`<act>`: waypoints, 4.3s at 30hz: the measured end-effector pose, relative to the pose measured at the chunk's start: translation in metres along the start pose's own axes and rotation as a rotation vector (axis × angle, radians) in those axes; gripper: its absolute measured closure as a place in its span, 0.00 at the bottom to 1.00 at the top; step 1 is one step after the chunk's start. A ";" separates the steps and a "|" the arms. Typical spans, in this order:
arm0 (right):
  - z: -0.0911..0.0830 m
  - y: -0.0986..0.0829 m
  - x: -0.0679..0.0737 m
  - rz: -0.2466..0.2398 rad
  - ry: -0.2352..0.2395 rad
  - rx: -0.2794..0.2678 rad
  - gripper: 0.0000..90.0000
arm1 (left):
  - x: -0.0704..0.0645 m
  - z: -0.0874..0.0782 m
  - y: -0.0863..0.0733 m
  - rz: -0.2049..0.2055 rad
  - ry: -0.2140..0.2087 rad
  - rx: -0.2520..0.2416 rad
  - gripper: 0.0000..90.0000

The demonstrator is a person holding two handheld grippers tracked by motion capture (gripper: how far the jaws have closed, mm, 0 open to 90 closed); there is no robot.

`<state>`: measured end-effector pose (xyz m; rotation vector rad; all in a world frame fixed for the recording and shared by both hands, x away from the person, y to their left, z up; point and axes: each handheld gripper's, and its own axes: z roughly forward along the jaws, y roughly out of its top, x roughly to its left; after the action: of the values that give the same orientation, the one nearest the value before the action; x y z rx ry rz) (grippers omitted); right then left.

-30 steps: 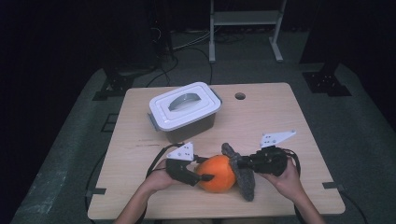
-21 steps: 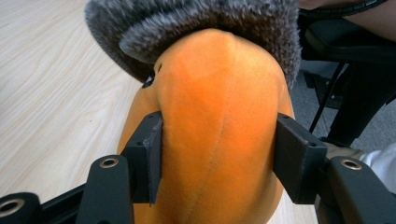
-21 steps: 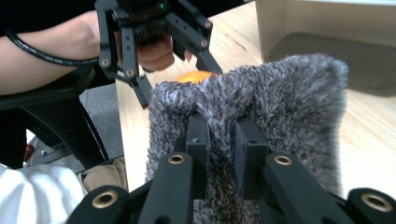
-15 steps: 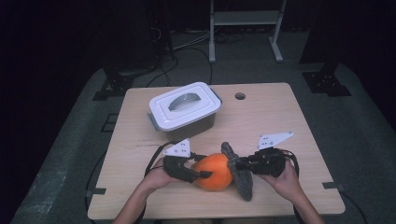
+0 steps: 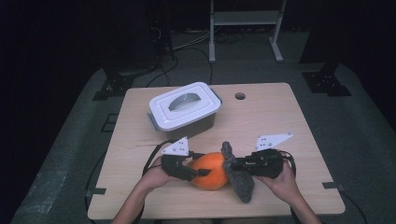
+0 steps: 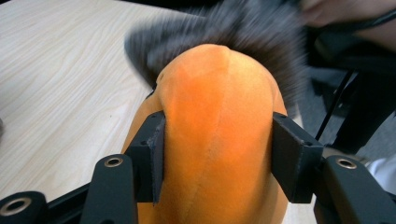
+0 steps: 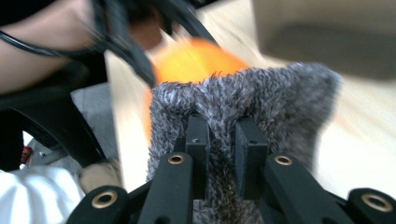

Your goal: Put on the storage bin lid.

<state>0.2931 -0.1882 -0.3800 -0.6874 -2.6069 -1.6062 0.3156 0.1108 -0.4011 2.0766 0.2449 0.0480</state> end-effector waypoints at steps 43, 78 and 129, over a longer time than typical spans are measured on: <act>0.001 -0.006 -0.007 -0.007 -0.047 0.043 0.86 | -0.011 0.017 0.000 0.032 -0.003 0.028 0.43; 0.001 -0.016 -0.016 0.023 -0.047 0.070 0.86 | -0.007 0.017 -0.007 0.037 -0.039 0.027 0.45; 0.007 -0.009 -0.005 -0.010 -0.005 0.091 0.86 | -0.015 0.027 -0.003 0.010 -0.019 0.050 0.44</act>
<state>0.2959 -0.1877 -0.3925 -0.6755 -2.6721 -1.4790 0.3046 0.0859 -0.4162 2.1273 0.2267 0.0287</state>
